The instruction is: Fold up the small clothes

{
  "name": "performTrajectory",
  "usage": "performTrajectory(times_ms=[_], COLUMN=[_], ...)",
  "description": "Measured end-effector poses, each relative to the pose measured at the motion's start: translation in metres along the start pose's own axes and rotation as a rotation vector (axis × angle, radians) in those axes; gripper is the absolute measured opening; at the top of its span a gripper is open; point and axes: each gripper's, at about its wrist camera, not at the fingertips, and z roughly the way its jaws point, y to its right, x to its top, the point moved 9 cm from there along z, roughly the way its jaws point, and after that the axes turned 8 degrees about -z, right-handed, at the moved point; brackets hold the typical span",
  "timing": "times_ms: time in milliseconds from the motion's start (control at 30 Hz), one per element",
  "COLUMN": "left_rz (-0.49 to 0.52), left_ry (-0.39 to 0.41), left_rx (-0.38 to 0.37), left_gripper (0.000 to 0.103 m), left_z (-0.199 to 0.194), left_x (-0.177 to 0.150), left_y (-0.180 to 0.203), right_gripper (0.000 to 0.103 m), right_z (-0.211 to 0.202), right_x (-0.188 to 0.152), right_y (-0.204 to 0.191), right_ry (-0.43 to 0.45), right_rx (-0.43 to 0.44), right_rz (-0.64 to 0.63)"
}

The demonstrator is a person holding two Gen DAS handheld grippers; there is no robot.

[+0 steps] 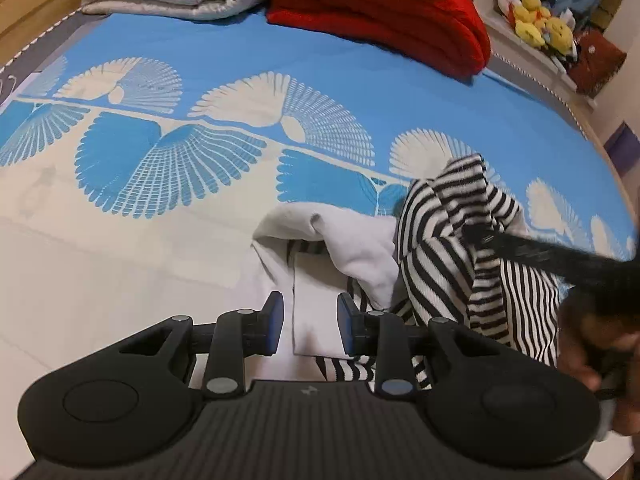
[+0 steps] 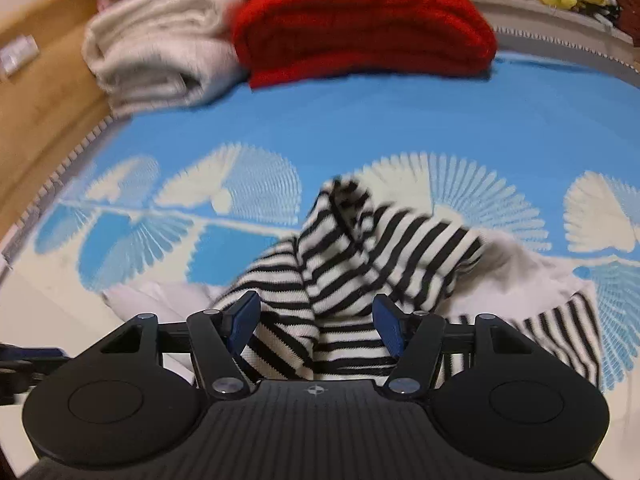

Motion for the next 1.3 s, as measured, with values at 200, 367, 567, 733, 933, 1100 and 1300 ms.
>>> performTrajectory(times_ms=[200, 367, 567, 733, 933, 1100, 1300], left_rz=[-0.036, -0.039, -0.031, -0.031, -0.027, -0.036, -0.042], left_ry=[0.006, 0.017, 0.027, 0.025, 0.02, 0.017, 0.017], left_rx=[0.009, 0.005, -0.001, -0.001, -0.004, 0.009, -0.009], left_gripper=[0.032, 0.032, 0.032, 0.032, 0.032, 0.032, 0.032], left_z=[-0.007, -0.014, -0.021, -0.021, -0.018, -0.014, -0.013], left_x=[0.004, 0.003, 0.002, -0.001, -0.005, -0.002, 0.005], left_y=[-0.012, -0.019, -0.021, -0.019, -0.012, -0.017, -0.017], right_gripper=[0.005, 0.0, 0.0, 0.003, 0.031, 0.06, 0.06], right_z=[0.031, -0.026, -0.157, -0.159, -0.116, -0.08, -0.004], right_x=[-0.005, 0.027, 0.044, -0.015, -0.039, -0.013, 0.004], right_y=[-0.027, -0.017, 0.039, 0.064, 0.046, 0.018, -0.009], right_ry=[-0.088, 0.06, 0.342, 0.242, 0.138, 0.12, 0.027], right_rx=[-0.043, -0.037, -0.004, 0.005, 0.006, 0.022, 0.08], right_rz=[-0.083, -0.067, 0.105, 0.114, 0.057, 0.048, 0.132])
